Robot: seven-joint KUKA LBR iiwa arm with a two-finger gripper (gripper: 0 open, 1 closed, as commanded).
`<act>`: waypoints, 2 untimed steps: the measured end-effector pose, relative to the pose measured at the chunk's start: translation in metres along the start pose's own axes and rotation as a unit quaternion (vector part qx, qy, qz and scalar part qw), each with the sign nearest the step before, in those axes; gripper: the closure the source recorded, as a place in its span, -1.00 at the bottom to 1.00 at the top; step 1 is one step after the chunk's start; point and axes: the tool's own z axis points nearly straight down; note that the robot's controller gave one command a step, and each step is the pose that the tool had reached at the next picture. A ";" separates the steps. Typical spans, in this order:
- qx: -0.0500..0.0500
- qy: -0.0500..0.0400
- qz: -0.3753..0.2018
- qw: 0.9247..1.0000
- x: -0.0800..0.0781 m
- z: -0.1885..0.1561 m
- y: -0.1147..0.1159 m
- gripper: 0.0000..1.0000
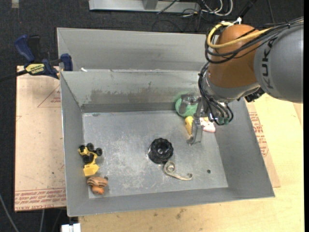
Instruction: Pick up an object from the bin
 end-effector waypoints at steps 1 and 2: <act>0.000 -0.003 0.000 1.000 -0.001 -0.005 0.000 -1.00; 0.001 -0.007 -0.030 1.000 -0.003 0.035 0.015 -1.00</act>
Offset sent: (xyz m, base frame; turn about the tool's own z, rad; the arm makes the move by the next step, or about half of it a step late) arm -0.0004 0.0375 -0.0997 -0.1472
